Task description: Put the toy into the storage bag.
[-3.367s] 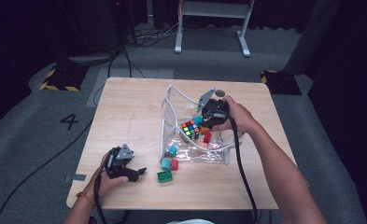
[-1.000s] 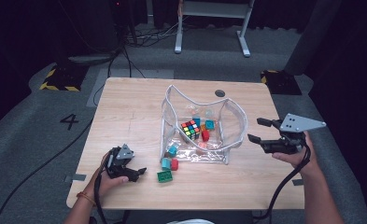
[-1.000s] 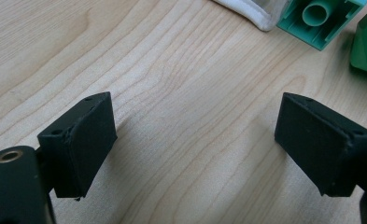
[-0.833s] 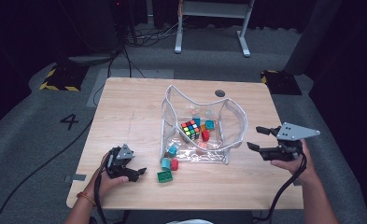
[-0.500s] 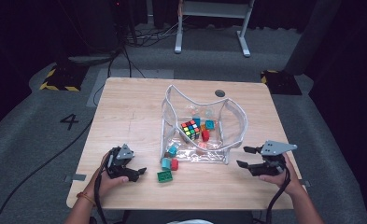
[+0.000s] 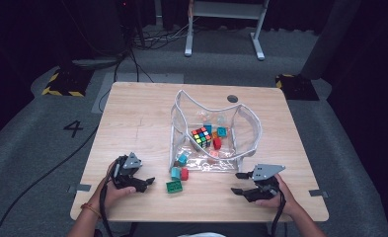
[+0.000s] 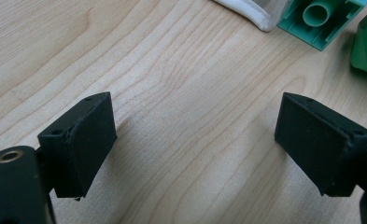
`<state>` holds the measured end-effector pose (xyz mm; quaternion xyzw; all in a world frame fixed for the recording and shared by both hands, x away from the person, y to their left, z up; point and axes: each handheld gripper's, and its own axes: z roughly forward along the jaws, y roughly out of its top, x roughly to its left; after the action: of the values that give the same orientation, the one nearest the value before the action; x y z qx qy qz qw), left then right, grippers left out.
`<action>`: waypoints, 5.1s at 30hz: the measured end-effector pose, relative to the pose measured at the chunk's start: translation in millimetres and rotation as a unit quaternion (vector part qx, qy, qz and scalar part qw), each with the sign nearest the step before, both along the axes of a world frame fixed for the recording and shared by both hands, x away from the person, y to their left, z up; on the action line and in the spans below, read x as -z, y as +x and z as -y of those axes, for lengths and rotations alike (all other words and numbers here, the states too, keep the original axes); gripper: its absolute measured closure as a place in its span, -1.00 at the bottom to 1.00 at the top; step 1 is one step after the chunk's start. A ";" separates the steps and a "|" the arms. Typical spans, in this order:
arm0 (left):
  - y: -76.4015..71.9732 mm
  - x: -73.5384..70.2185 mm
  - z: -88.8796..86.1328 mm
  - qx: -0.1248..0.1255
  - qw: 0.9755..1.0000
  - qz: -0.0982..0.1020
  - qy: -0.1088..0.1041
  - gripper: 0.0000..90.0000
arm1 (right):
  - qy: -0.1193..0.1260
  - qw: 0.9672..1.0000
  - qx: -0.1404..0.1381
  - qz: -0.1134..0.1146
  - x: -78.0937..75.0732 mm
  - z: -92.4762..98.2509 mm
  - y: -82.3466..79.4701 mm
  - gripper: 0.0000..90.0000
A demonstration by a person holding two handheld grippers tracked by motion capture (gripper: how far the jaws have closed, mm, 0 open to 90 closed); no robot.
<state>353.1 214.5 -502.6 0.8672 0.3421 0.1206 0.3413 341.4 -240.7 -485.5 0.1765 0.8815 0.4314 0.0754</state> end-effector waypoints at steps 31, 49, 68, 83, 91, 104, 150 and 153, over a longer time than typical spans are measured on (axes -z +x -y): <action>-0.1 0.1 0.1 0.001 1.000 -0.001 -0.001 -0.72 | -0.002 0.999 -0.040 0.020 16.4 -137.0 21.9 -0.06; -0.3 0.1 0.1 0.002 1.000 -0.003 -0.001 -0.72 | 0.006 0.999 -0.028 0.030 16.9 -157.9 29.0 0.15; -0.9 0.6 0.3 0.004 1.000 -0.003 -0.006 -0.71 | 0.011 0.998 -0.049 0.030 16.9 -141.7 29.0 0.31; -0.9 0.6 0.3 0.004 1.000 -0.003 -0.007 -0.71 | -0.011 0.999 -0.027 0.040 4.8 -91.7 20.8 0.31; -0.9 0.6 0.3 0.004 1.000 -0.002 -0.006 -0.71 | -0.019 0.999 0.007 0.026 2.1 -64.8 11.4 0.31; -0.8 0.6 0.2 0.004 1.000 -0.002 -0.006 -0.71 | -0.023 0.999 0.029 0.031 -0.1 -18.2 7.3 0.31; -0.9 0.6 0.4 0.004 1.000 -0.005 -0.007 -0.71 | 0.039 0.970 0.206 0.122 -119.8 96.9 72.9 0.31; -0.8 0.6 0.3 0.004 1.000 -0.005 -0.007 -0.72 | 0.043 0.968 0.210 0.131 -129.5 96.7 75.1 0.31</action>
<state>352.2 214.2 -503.2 0.8667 0.3412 0.1127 0.3461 416.5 -337.4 -356.0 0.3027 0.7880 0.4625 0.2710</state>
